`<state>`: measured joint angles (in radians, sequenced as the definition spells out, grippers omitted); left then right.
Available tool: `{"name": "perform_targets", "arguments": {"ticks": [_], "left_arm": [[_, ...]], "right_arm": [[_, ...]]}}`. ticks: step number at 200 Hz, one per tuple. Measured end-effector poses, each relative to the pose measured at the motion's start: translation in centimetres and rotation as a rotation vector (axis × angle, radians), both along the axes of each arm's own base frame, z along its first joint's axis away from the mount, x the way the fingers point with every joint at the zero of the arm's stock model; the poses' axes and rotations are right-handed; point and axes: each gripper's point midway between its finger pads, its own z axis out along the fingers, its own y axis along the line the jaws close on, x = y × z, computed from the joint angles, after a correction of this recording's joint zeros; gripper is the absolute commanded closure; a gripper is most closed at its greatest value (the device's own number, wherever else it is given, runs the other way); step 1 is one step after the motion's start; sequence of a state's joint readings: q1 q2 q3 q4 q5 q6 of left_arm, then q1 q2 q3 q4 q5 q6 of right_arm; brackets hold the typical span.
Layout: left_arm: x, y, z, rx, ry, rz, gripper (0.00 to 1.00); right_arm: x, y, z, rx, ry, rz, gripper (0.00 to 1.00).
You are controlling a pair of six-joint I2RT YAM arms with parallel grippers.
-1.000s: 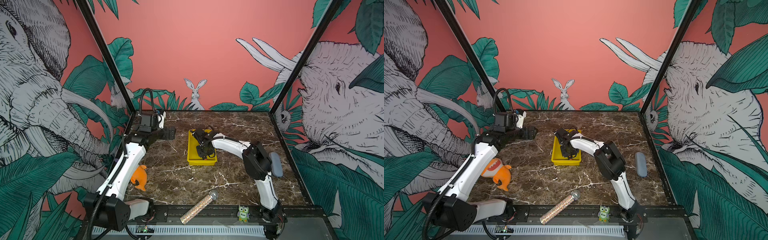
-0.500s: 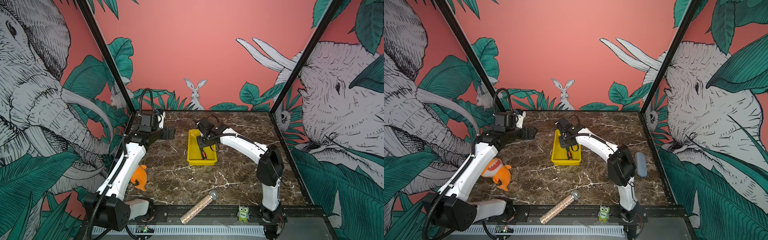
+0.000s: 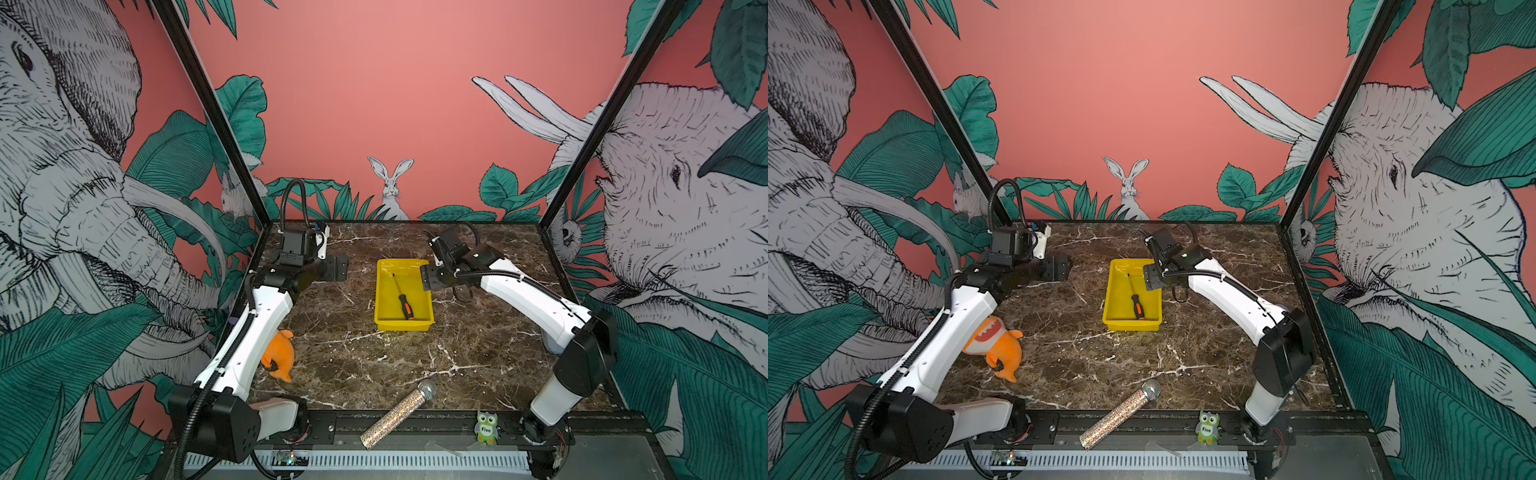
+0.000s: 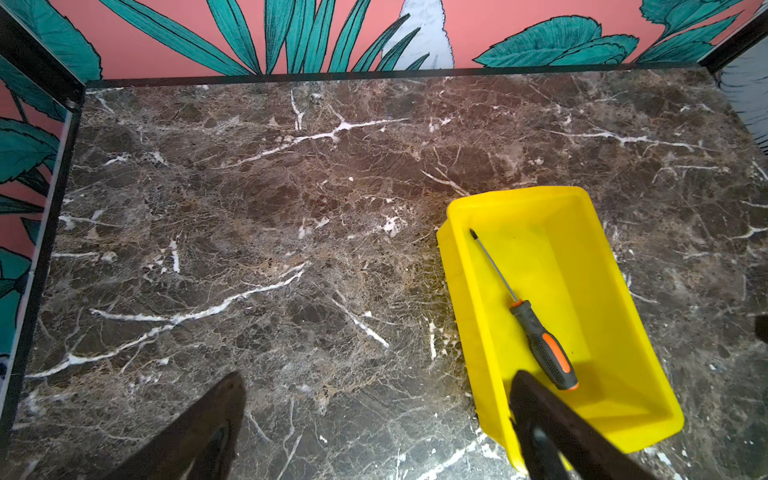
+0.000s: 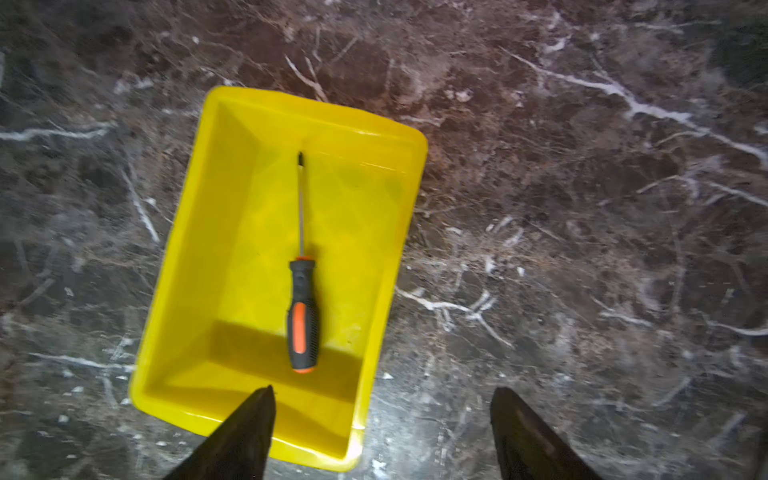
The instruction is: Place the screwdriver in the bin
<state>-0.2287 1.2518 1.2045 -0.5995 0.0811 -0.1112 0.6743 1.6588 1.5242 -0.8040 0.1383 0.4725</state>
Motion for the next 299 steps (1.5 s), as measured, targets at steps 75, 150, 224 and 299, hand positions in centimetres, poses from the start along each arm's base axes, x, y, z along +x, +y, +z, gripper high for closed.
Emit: {"name": "perform_targets", "arguments": {"ticks": [75,150,224,299], "left_arm": [[-0.6,0.8,-1.4,0.04,-0.027,0.015,0.0],[-2.9,2.1,-1.4,0.043,-0.3,0.028,0.01],[-0.5,2.7,0.8,0.11,-0.42,0.061,0.0],[2.7,3.6,-3.8,0.25,-0.466,0.084,0.0]], "right_arm": [[-2.7,-6.5,2.3,0.009,-0.126,-0.099,0.01],[-2.7,-15.0,7.5,-0.168,-0.339,-0.207,0.01],[-7.0,-22.2,12.9,-0.419,-0.597,-0.29,0.01],[-11.1,-25.4,14.0,-0.444,-0.795,-0.324,0.01]]}}
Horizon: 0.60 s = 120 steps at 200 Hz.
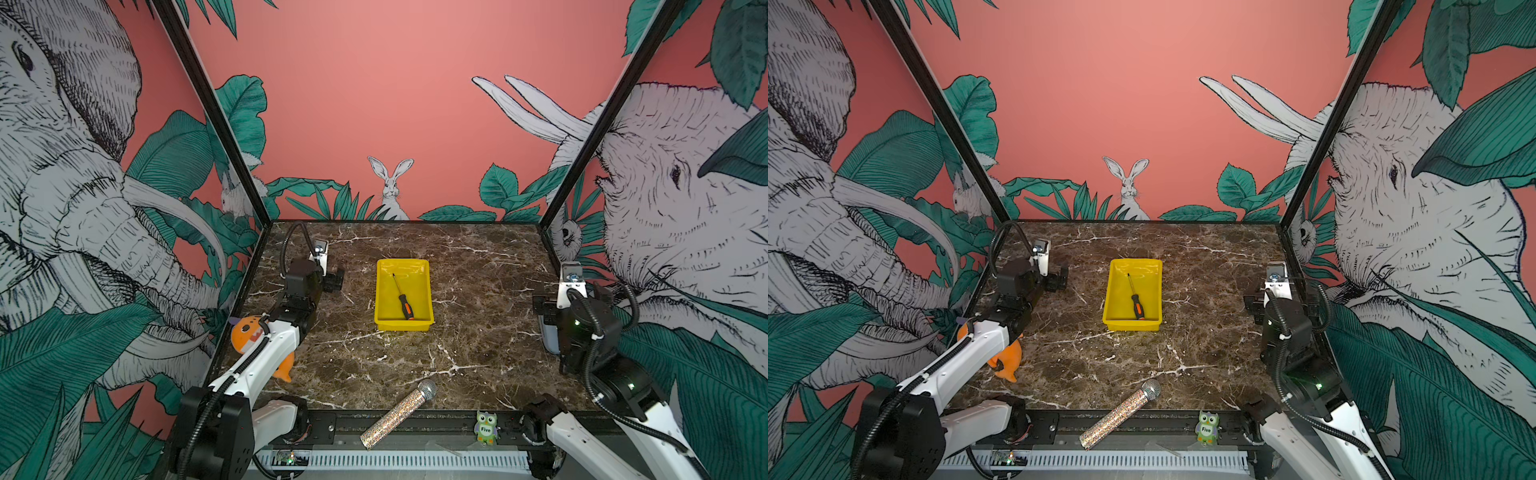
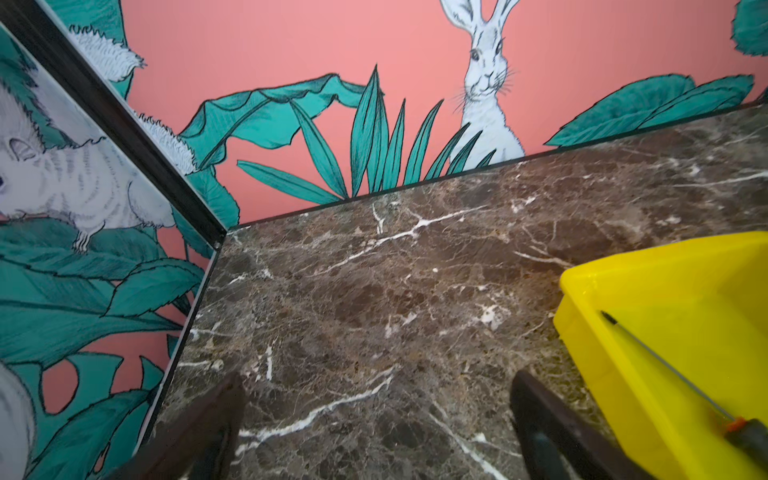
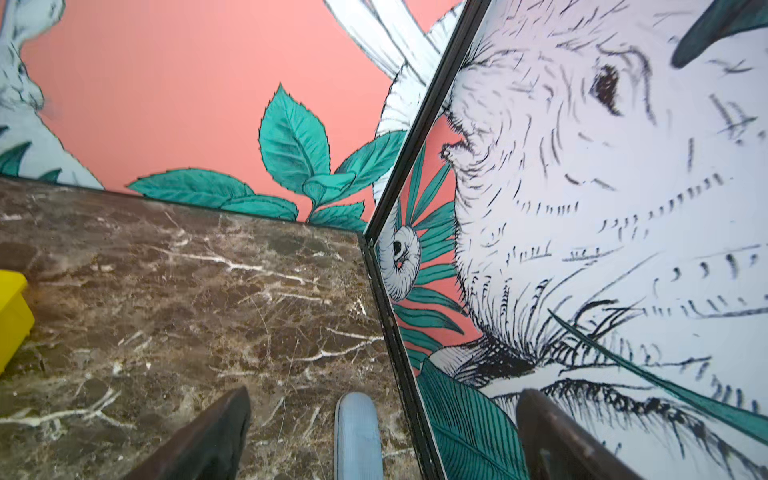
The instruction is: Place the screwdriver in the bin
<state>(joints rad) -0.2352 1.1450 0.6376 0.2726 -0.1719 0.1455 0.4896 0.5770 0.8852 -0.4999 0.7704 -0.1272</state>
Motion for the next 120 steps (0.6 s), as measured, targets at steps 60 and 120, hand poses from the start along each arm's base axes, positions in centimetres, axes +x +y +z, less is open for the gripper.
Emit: {"name": "perform_targets", "arguments": {"ticks": [60,120], "left_arm": [[-1.6,2.2,-6.6,0.055,0.031,0.099,0.0],[-0.9,2.7,-8.2,0.091,0.007,0.123,0.0]], "right_arm": [[4.2,2.1,-11.5,-0.027,0.009,0.054,0.01],[7.0,2.0,-21.1,-0.007,0.082,0.063,0.01]]}}
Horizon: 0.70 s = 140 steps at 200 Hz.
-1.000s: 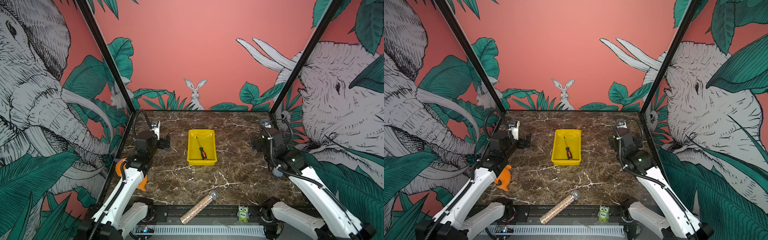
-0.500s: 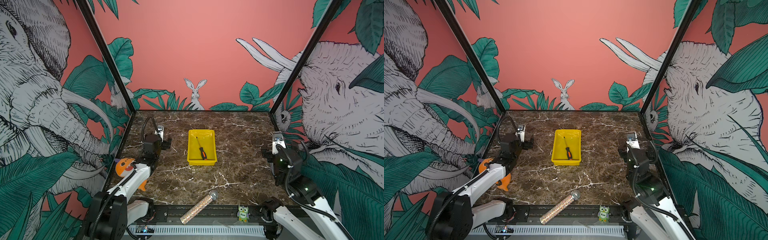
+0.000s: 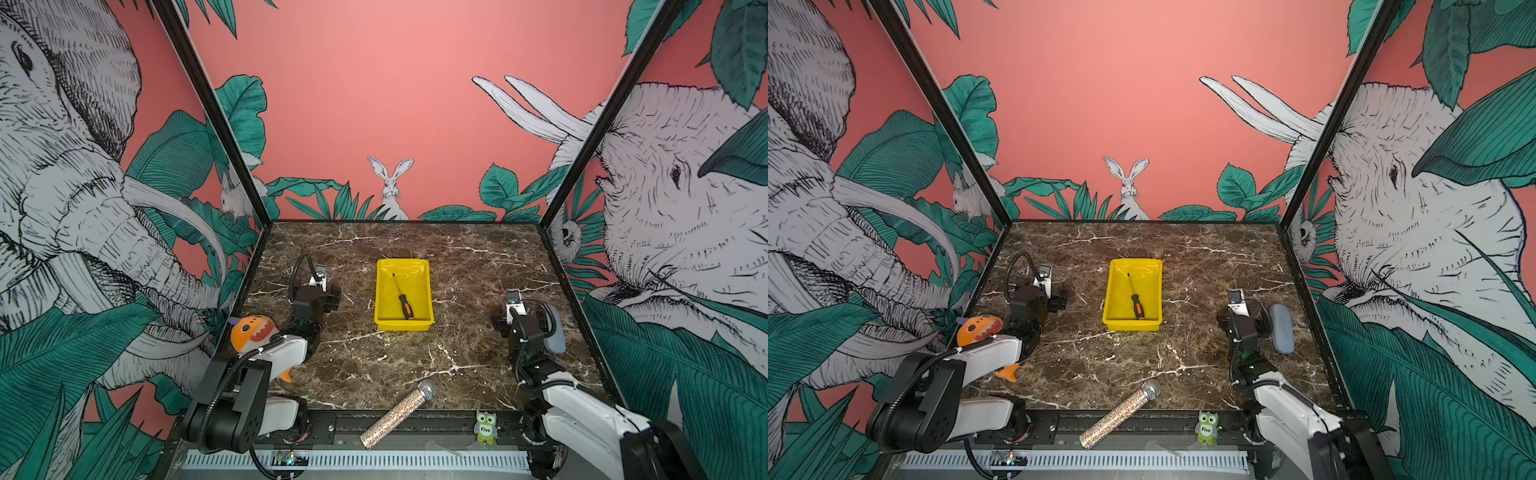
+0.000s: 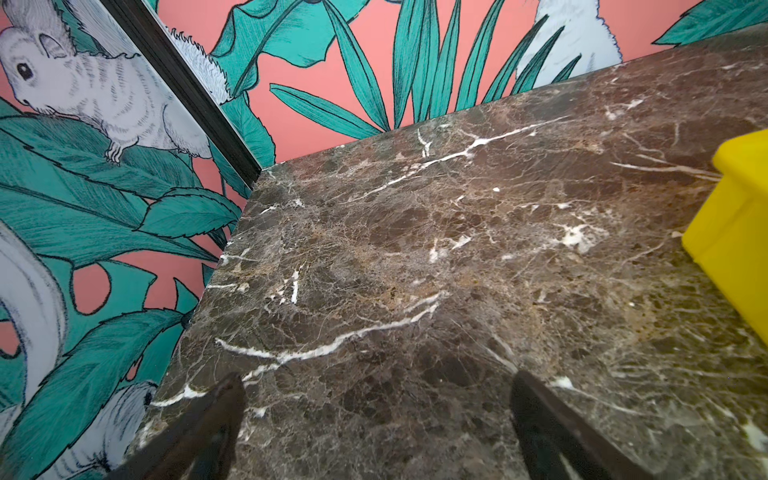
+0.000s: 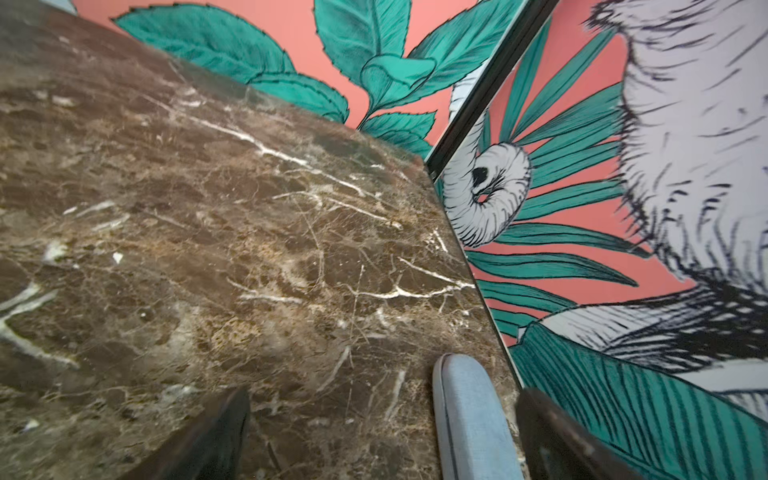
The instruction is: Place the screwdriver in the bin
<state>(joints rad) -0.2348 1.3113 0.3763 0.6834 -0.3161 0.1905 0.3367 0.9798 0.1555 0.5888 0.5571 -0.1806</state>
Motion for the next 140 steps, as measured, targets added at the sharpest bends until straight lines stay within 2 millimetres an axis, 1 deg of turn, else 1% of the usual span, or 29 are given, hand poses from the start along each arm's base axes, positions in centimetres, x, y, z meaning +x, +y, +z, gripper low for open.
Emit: {"name": "perform_targets", "arguments": {"ticks": [18,40,48,64,74,95,125,140], "left_arm": [[0.4,0.0,-0.1,0.009,-0.016,-0.002,0.0],[0.7,0.3,-0.8,0.01,-0.014,0.0,0.0],[0.8,0.5,-1.0,0.006,-0.011,0.0,0.0],[1.1,1.2,-1.5,-0.014,-0.004,-0.001,0.0],[1.3,1.8,-1.9,-0.031,0.002,0.002,0.0],[1.6,2.4,-2.9,-0.062,0.02,-0.005,0.0],[1.9,1.7,-5.0,-0.097,0.068,-0.066,0.0],[1.9,1.5,-5.4,-0.122,0.086,-0.089,0.0]], "right_arm": [[1.5,0.7,-1.3,0.008,0.012,0.031,0.01],[3.0,1.4,-3.7,0.019,0.04,0.073,0.01],[3.5,1.6,-4.5,0.022,0.048,0.092,0.01],[4.1,1.6,-5.3,0.033,0.046,0.104,0.01],[4.4,1.3,-5.4,0.053,0.038,0.105,0.01],[5.2,0.8,-4.3,0.104,-0.02,0.126,0.01],[6.4,1.0,-3.6,0.153,-0.036,0.168,0.01],[7.4,1.2,-3.3,0.184,-0.031,0.186,0.01]]}}
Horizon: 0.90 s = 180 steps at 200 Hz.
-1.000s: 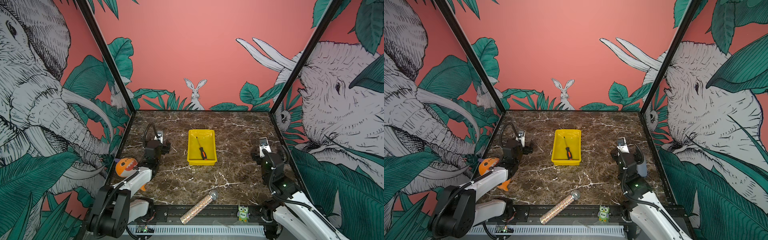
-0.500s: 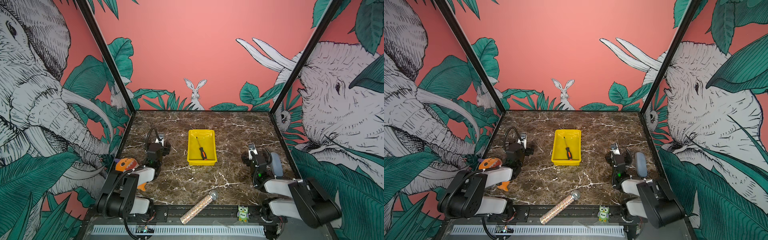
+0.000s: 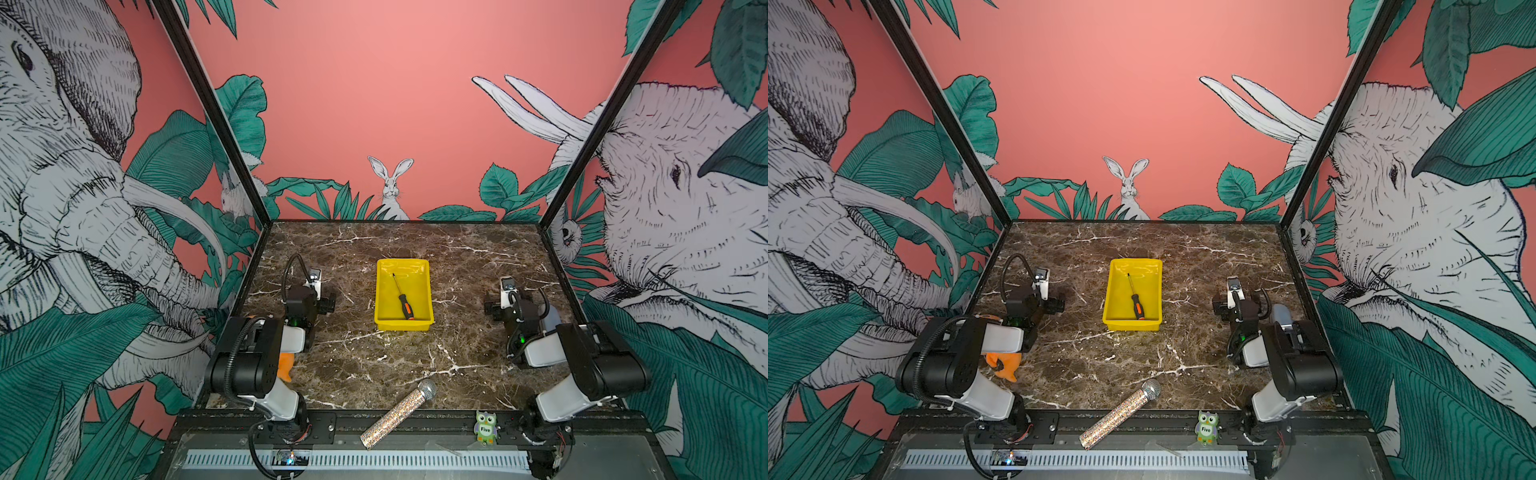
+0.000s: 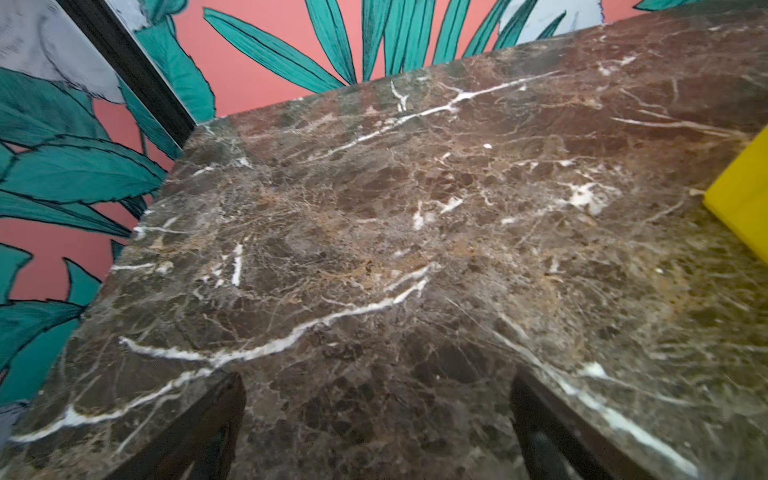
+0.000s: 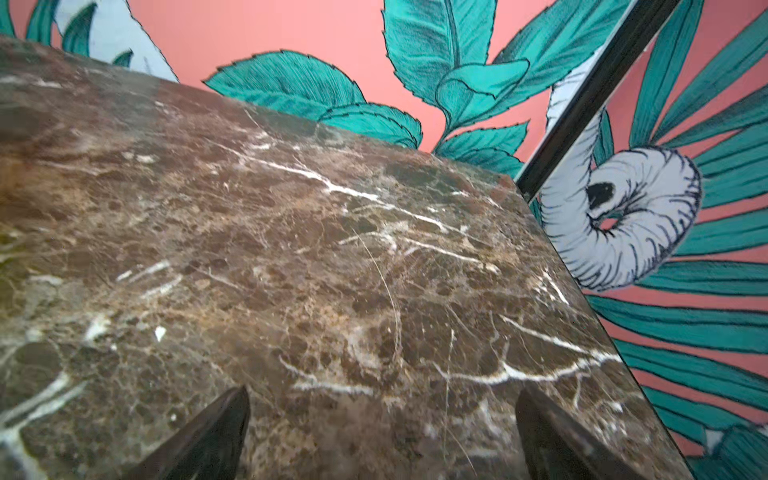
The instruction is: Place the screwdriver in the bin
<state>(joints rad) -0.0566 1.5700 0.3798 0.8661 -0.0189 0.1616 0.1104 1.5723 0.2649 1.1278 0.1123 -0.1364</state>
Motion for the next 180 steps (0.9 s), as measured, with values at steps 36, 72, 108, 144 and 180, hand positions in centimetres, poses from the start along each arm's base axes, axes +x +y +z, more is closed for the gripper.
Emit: {"name": "perform_targets", "arguments": {"ticks": [36,72,108,144,180], "left_arm": [[0.6,0.4,0.7,-0.038,-0.018,-0.011,0.01],[0.6,0.3,0.8,-0.051,-0.018,-0.009,0.0],[0.8,0.4,0.9,-0.055,-0.022,0.0,0.0],[0.8,0.5,0.9,-0.054,-0.022,0.005,0.0],[0.8,0.5,0.9,-0.054,-0.022,0.007,0.0]], "right_arm": [[2.3,-1.6,0.9,0.075,0.027,-0.042,0.01],[2.1,-2.3,-0.1,0.108,0.079,-0.072,0.01],[1.9,-2.3,-0.5,0.114,0.096,-0.075,0.01],[1.9,-2.3,-0.7,0.117,0.104,-0.077,0.01],[1.8,-2.3,-0.8,0.121,0.108,-0.078,0.01]]}}
